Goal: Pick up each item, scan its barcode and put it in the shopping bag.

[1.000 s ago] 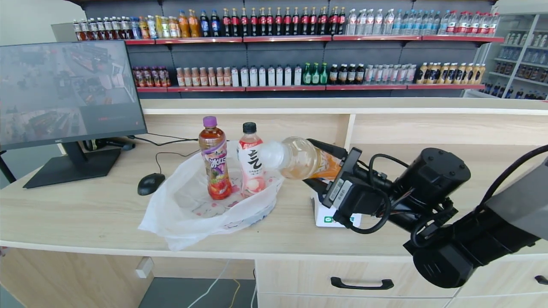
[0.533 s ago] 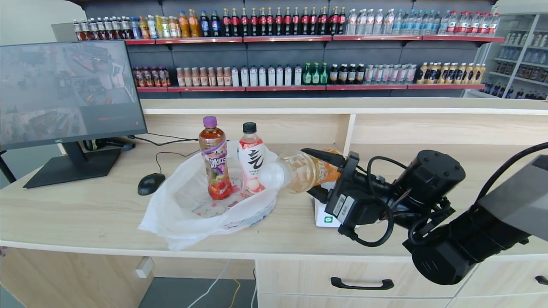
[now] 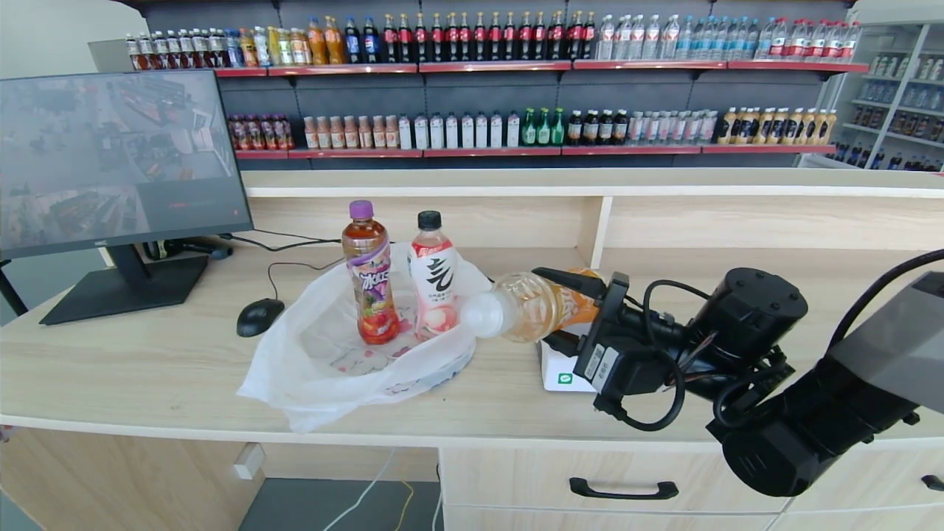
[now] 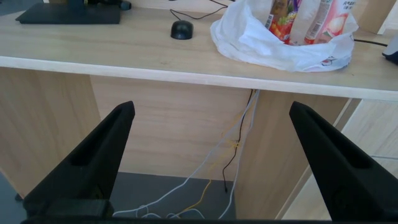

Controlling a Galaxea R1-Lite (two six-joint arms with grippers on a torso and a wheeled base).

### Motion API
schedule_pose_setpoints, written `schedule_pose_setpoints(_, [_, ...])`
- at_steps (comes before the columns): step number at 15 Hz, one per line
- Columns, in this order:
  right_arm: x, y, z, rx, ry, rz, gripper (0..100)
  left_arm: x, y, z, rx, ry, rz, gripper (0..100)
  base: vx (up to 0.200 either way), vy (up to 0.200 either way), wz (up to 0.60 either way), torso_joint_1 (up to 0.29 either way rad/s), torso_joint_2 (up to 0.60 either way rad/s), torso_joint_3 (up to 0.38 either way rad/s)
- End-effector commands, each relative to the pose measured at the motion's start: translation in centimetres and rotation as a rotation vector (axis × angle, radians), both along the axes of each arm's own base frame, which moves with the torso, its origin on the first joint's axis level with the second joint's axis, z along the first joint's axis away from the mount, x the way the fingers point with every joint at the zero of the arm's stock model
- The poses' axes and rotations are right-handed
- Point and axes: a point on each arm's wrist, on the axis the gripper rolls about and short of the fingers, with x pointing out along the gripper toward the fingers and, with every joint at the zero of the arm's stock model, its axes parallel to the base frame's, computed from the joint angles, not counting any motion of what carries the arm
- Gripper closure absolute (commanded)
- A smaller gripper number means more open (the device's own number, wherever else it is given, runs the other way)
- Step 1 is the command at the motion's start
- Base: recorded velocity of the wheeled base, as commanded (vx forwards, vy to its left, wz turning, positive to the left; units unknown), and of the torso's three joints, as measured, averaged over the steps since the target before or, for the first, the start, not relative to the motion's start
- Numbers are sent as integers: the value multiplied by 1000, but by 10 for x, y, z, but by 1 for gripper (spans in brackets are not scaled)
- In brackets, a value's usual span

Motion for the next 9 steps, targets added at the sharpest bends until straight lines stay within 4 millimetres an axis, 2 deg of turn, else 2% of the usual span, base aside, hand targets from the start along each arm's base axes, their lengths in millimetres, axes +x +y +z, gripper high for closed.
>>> schedule_pose_setpoints(1, [0, -2, -2, -7, 0, -7, 100, 0, 0, 0, 0, 0, 0, 0, 0, 0, 0, 0, 0, 0])
schedule_pose_setpoints(9, [-1, -3, -4, -14, 1, -10, 100, 0, 0, 0, 0, 0, 0, 0, 0, 0, 0, 0, 0, 0])
